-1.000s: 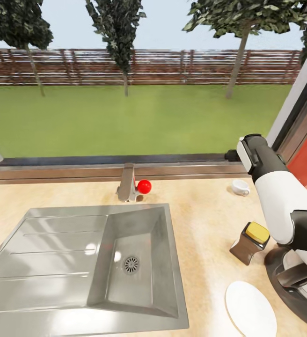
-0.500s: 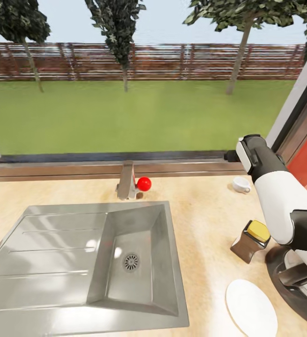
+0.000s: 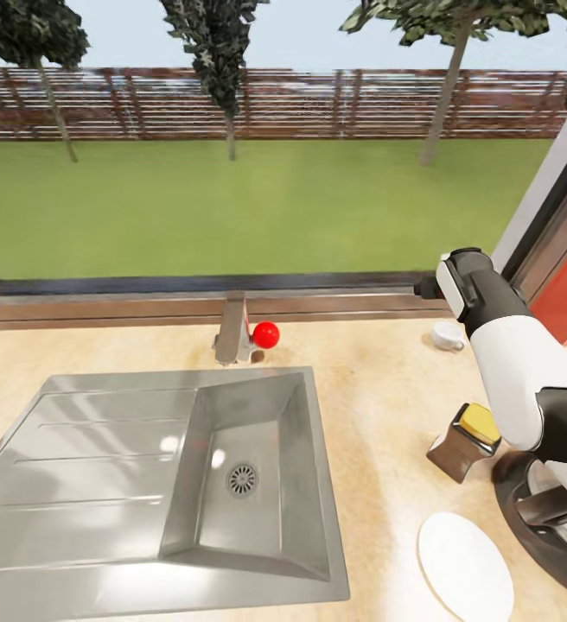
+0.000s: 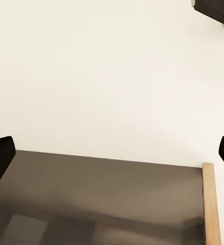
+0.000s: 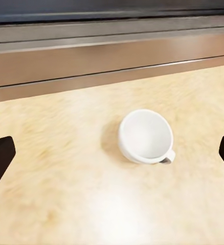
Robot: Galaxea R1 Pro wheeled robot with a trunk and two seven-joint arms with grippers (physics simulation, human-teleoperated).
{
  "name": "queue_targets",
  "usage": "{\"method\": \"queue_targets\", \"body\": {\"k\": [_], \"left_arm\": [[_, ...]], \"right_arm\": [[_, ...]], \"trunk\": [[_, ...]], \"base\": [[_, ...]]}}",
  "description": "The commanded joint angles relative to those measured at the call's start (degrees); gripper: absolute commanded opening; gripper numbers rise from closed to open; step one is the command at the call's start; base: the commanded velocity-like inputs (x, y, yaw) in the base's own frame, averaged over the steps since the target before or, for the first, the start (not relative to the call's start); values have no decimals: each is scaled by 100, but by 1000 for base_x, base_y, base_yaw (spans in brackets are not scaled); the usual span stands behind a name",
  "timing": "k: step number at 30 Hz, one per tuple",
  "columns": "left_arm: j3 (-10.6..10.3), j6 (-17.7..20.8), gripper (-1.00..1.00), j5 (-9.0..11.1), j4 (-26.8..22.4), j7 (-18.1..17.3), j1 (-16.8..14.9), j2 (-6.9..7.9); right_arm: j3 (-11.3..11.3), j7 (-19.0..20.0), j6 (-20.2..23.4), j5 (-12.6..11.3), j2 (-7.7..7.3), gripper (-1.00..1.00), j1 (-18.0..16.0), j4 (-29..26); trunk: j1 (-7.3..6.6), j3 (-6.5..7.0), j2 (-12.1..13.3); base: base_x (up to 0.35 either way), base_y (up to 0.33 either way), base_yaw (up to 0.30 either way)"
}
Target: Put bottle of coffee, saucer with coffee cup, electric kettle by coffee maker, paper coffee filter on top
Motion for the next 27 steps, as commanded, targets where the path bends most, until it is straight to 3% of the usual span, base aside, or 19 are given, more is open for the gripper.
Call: {"method": "queue_targets", "body": {"k": [1,27], "left_arm": [[-49,17,100,43,-9,18,1,1],[-49,19,100,43,-9,18,1,4]], "right_arm": [[-5,2,27,21,1,100,-4,-4],[-5,2,27,21,-8,100,-4,-13]], "trunk": [[3,-18,-10],[3,-251,-10]], "base": [[0,0,0],[0,0,0]]}}
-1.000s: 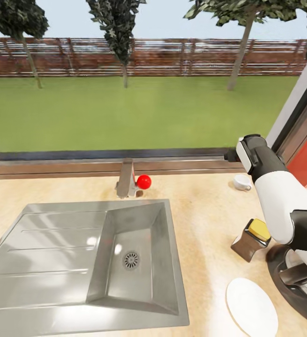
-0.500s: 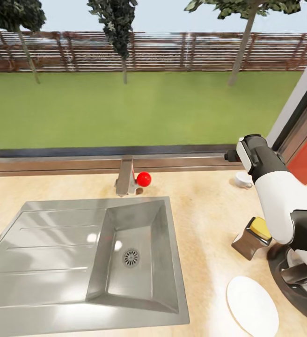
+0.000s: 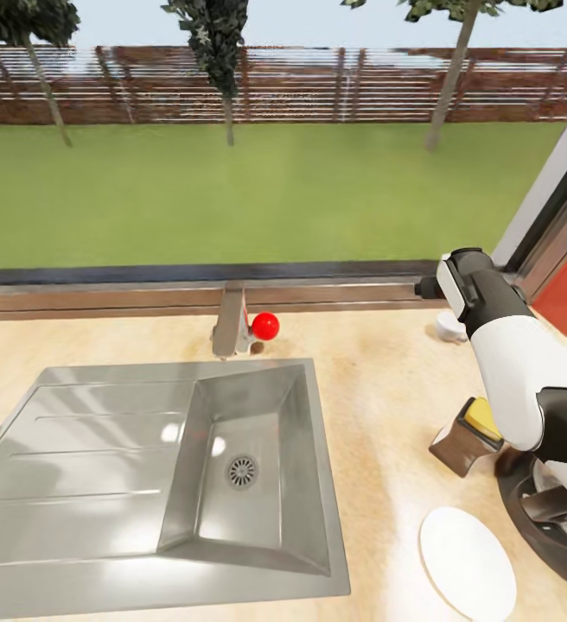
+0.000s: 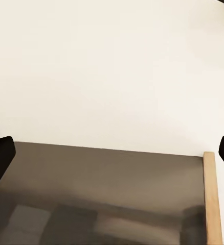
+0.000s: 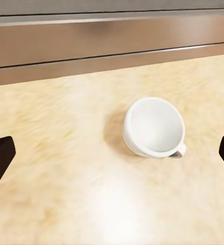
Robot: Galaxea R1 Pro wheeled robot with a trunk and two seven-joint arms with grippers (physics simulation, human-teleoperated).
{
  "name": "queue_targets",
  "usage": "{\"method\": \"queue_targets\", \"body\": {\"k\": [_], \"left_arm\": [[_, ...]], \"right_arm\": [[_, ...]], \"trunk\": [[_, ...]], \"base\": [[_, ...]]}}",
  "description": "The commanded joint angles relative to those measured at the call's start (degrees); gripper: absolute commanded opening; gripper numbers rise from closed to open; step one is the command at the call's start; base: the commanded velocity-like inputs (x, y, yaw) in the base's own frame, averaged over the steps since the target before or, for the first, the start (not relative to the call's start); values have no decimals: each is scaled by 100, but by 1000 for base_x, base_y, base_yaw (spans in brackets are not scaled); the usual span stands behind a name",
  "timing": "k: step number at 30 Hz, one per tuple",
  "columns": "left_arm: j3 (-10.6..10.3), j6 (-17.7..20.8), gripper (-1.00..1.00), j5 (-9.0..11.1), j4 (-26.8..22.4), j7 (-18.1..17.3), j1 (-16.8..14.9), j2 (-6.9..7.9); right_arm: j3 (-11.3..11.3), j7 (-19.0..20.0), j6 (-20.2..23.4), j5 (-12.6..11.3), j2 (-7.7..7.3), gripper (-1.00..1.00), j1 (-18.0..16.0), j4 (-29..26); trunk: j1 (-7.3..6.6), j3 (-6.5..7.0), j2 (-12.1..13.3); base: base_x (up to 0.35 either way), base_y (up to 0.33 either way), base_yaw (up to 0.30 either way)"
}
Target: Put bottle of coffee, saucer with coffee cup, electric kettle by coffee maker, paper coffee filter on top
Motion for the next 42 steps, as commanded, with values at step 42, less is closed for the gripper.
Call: {"method": "queue_targets", "body": {"k": [42], "left_arm": [[-40,23,100,43,-3,26,18,-3]], "right_arm": [[-3,3,27,21,2,100,-4,-11]], "trunk": [[3,-348,-10]], "base": [[18,-9,-9]]}}
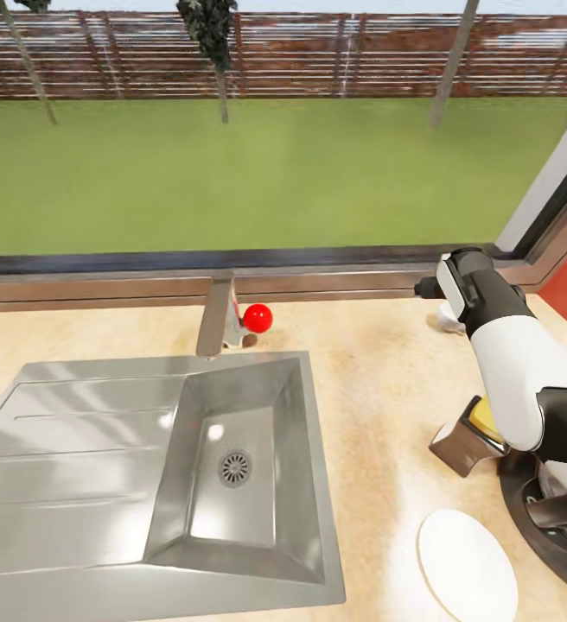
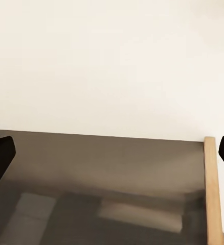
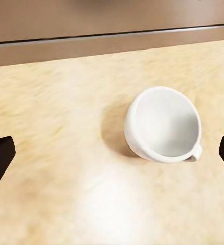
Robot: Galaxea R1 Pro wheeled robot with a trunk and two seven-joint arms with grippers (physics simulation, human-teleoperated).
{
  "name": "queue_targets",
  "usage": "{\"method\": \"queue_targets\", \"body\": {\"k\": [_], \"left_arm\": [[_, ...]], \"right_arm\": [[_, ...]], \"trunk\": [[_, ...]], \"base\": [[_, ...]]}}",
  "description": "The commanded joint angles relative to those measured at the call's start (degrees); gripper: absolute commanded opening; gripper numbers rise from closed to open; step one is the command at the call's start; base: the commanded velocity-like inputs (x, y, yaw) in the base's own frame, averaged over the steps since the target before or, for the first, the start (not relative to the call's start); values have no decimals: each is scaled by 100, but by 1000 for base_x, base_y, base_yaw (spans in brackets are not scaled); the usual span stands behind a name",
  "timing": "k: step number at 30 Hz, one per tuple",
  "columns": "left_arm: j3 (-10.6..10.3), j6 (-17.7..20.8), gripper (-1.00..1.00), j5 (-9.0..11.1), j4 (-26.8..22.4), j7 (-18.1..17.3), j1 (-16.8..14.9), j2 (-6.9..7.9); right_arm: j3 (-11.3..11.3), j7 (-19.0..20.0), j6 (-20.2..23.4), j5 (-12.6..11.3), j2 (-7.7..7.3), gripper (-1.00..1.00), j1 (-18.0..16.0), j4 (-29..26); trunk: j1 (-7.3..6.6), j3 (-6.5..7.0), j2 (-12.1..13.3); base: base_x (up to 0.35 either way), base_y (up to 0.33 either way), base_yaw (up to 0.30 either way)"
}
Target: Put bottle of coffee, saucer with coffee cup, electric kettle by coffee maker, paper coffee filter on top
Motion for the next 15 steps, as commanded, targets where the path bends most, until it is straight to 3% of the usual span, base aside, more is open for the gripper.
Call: {"method": "queue_targets", "body": {"k": [1,10,15], "left_arm": [[-49,14,100,43,-10,18,2,-2],[-49,15,100,43,-15,13,-1,-12],[-49,18,100,43,-16,14,1,-19]], "right_arm": [[-5,3,27,20,1,100,-3,-1],[-6,3,27,13,1,100,-3,3],[-1,3,27,12,3,100,-3,5]], "trunk": [[3,-8,-9],[3,-8,-9],[3,-8,-9]], "base": [[13,-7,-2],[2,-9,0],[0,-168,3]]}}
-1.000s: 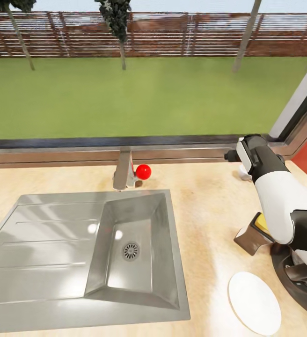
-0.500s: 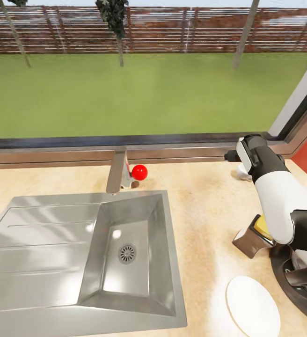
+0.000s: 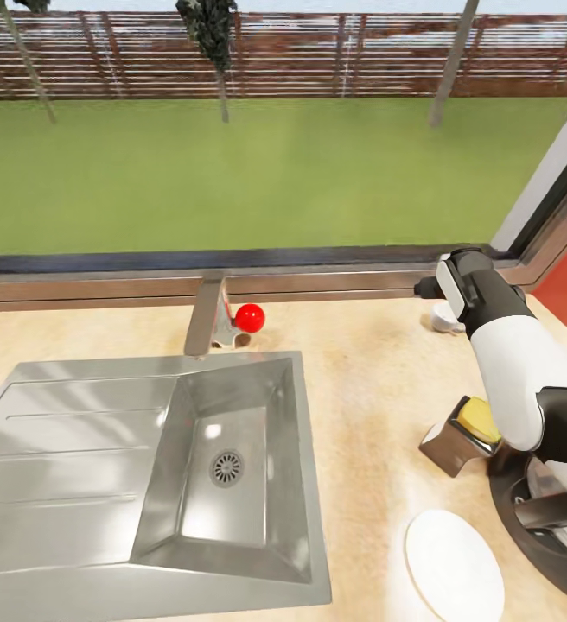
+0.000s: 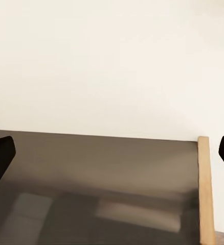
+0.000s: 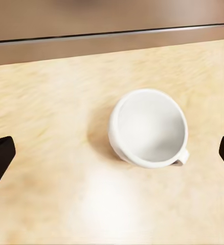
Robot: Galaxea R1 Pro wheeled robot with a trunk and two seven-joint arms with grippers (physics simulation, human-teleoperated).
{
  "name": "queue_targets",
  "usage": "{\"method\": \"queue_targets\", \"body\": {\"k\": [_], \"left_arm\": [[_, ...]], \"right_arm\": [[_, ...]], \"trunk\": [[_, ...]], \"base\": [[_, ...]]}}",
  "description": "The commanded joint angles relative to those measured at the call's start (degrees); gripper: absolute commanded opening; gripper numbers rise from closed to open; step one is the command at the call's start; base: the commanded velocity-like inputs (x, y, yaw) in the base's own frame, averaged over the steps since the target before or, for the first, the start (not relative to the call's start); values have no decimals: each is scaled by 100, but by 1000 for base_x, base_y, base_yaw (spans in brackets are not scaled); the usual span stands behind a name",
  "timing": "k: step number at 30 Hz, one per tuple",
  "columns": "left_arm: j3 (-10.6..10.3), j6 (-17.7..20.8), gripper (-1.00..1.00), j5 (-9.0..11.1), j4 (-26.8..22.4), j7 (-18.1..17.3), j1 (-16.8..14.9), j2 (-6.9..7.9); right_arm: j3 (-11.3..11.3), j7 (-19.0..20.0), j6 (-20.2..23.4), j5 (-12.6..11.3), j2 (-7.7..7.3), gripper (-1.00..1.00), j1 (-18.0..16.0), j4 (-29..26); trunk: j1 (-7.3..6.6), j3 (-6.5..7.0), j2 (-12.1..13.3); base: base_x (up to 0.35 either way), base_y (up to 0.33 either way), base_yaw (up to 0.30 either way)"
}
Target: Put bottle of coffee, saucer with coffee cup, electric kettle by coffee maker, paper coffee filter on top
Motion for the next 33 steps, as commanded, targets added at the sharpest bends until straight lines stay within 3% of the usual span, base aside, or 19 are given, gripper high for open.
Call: {"method": "queue_targets", "body": {"k": [1,8,33], "left_arm": [[-49,18,100,43,-9,21,2,0],[-49,18,100,43,-9,24,2,-5],[-49,18,100,43,-8,25,3,17]], "right_arm": [[-5,4,26,19,1,100,-2,-3],[-4,4,26,21,-1,100,-2,-9],[-9,16,26,21,-10,100,-2,61]], "trunk": [[3,-7,-8],[3,-7,-8],[3,-8,-8]], "base": [[0,-214,34],[0,-64,130],[0,-1,4]]}}
